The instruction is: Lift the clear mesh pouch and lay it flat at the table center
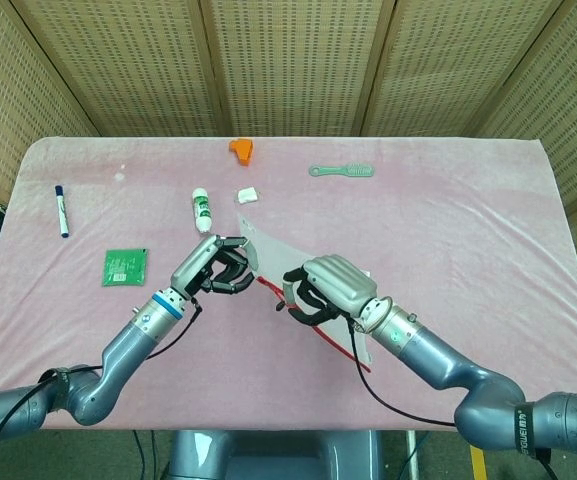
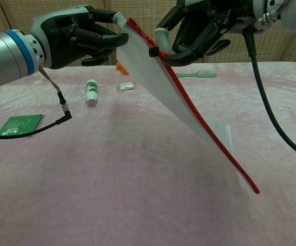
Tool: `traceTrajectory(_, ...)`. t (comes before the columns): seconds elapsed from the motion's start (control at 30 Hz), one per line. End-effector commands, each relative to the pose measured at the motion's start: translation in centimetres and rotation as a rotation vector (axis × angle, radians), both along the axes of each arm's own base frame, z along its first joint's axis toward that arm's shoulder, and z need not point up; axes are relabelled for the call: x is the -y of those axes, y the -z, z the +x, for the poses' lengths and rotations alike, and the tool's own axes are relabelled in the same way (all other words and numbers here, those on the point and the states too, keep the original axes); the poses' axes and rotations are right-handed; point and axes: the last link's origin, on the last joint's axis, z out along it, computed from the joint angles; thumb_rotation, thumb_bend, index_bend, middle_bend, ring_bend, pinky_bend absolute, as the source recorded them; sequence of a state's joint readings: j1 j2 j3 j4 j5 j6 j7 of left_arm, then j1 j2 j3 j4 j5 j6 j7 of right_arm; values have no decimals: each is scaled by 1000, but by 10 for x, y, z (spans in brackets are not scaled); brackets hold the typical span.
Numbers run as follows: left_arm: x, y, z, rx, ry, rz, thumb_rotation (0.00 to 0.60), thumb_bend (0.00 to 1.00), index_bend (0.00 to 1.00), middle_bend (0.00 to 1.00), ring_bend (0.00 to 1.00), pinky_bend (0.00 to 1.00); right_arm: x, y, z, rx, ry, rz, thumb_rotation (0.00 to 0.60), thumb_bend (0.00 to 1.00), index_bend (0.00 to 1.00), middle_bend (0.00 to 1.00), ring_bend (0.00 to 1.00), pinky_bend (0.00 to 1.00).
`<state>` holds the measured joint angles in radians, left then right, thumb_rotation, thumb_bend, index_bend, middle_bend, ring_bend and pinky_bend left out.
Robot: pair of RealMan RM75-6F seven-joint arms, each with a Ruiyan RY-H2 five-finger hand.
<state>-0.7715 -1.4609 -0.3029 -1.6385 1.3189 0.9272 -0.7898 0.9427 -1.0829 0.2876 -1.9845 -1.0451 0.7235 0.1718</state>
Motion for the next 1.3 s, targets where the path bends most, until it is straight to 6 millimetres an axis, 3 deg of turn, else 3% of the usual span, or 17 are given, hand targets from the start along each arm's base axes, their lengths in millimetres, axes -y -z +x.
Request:
traceTrajectory(0.03, 0, -2, 1, 7, 3, 1, 600, 625, 856, 899, 809, 910, 1, 2, 0, -4, 2, 0, 600, 899, 799, 981, 918, 1000)
traceTrajectory(0.37, -4, -17, 3, 58, -18, 25, 600, 625, 858, 900, 809, 910, 4, 7, -6, -33, 21, -4, 600, 899, 799, 981, 918, 1000)
traceTrajectory(1.3, 0, -34, 19, 140, -29, 26, 600, 628, 864, 899, 809, 910, 13, 12, -14, -61, 71, -27, 600, 900, 799, 981, 918, 1000)
